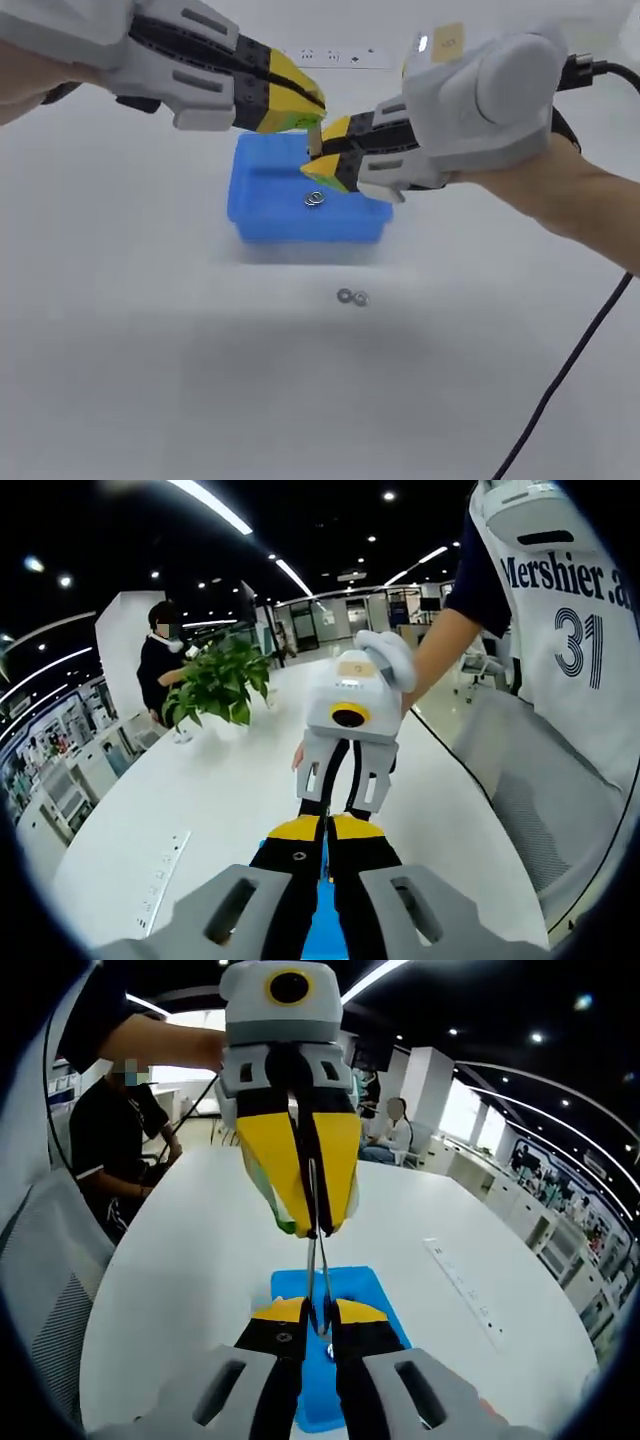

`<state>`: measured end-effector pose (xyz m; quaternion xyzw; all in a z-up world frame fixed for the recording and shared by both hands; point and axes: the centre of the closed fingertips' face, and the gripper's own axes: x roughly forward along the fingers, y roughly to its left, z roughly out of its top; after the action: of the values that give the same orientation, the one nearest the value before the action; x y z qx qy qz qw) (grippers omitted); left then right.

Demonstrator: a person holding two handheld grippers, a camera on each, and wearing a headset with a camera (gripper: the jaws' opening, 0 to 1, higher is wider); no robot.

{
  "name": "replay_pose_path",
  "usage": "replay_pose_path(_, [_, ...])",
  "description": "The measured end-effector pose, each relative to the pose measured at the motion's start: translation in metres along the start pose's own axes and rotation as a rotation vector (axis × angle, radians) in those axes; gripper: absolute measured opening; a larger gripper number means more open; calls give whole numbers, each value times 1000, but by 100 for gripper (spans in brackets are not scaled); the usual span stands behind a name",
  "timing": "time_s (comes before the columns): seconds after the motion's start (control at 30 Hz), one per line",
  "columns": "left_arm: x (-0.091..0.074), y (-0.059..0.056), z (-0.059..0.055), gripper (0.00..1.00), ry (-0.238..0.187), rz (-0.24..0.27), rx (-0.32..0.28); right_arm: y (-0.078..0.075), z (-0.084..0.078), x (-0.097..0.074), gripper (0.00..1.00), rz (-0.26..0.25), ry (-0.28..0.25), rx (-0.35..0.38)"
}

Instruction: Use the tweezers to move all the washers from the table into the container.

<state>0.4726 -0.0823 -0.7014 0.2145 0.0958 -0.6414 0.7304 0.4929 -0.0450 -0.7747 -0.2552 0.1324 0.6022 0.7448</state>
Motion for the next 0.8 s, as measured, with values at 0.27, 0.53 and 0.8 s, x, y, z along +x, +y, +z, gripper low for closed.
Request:
replay_pose_path(0.27, [13, 16, -33, 6, 23, -8, -34, -10, -26, 24, 11, 21, 46, 5])
replay_pose_path(0.53, [22, 27, -59, 6, 28, -3, -83, -16, -49, 40, 11, 33, 70, 55])
replay_pose_path(0.8, [27, 27, -69, 6, 27, -5, -116, -16, -61, 46, 11, 44, 84, 78])
